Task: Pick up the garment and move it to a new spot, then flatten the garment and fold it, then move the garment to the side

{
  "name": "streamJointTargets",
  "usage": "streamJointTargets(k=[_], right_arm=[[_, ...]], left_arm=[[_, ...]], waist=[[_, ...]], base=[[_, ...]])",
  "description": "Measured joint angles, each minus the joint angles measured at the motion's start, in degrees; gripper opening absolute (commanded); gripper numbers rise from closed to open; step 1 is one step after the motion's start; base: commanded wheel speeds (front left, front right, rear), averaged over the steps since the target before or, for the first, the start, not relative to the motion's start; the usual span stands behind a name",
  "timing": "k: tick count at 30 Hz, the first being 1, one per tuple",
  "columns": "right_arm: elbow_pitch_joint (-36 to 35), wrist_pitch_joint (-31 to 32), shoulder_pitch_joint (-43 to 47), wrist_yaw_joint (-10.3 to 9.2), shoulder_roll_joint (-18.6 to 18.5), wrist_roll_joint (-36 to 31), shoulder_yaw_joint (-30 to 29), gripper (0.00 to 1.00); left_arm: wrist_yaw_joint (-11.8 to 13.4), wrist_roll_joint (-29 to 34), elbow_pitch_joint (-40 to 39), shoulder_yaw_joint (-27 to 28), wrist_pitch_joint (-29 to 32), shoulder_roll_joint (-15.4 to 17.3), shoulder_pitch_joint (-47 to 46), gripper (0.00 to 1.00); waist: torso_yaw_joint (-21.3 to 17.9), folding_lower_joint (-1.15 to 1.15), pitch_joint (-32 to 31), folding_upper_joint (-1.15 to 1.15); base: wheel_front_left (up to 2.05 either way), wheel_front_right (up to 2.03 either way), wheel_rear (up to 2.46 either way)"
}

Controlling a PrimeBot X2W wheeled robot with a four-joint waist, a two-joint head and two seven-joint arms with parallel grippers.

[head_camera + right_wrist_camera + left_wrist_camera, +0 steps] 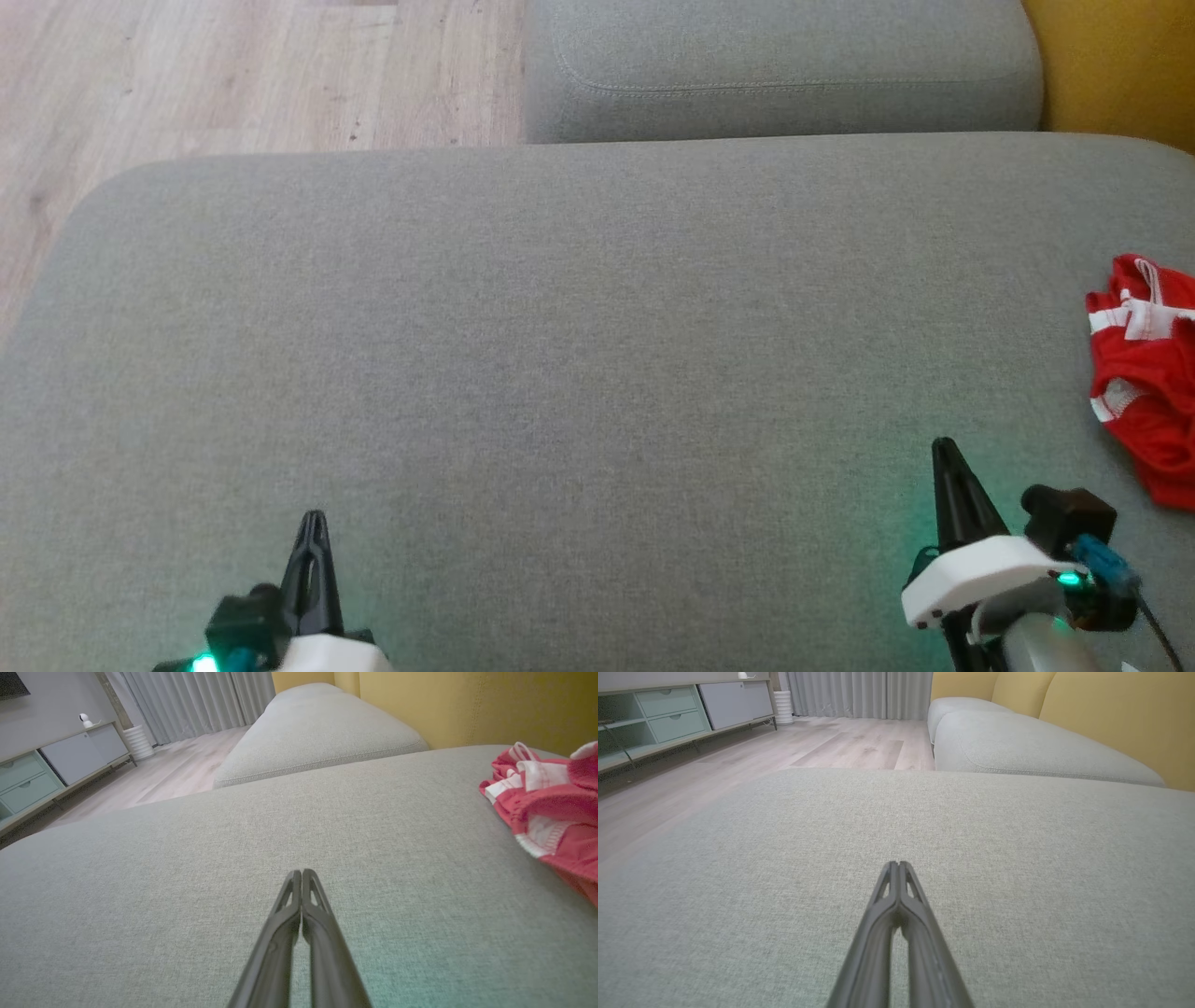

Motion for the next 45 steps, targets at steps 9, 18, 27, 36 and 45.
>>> streamJointTargets(k=[9,18,27,36,45], right_arm=[[-1.25,1.62,0.51,0.0,0.01,6.75,-0.37,0.0],[-2.7,3.04,0.52,0.0,0.01,12.71,-0.89,0.0],[-4.02,4.26,0.54,0.0,0.01,18.64,-1.52,0.0],[-5.27,5.83,0.59,0.0,0.01,24.65,-1.91,0.0],[-6.65,7.32,0.66,0.0,0.01,30.53,-2.4,0.0]], left_arm=[[-0.75,-6.83,-0.3,0.3,1.58,-0.01,-0.09,0.0],[-1.38,-12.95,-1.24,0.6,3.0,-0.01,-0.09,0.0],[-2.16,-19.07,-1.78,1.6,4.59,-0.03,-0.13,0.0],[-2.78,-25.17,-2.58,2.14,6.08,-0.03,-0.21,0.0],[-3.31,-31.27,-3.19,2.53,7.55,-0.03,-0.31,0.0]], waist=[[-0.18,0.0,-0.01,0.0],[-0.34,0.0,-0.03,0.0],[-0.49,0.01,-0.04,0.0],[-0.65,0.01,-0.06,0.0],[-0.81,0.01,-0.08,0.0]], base=[[0.0,0.0,0.0],[0.0,0.0,0.0],[0.0,0.0,0.0],[0.0,0.0,0.0],[0.0,0.0,0.0]])
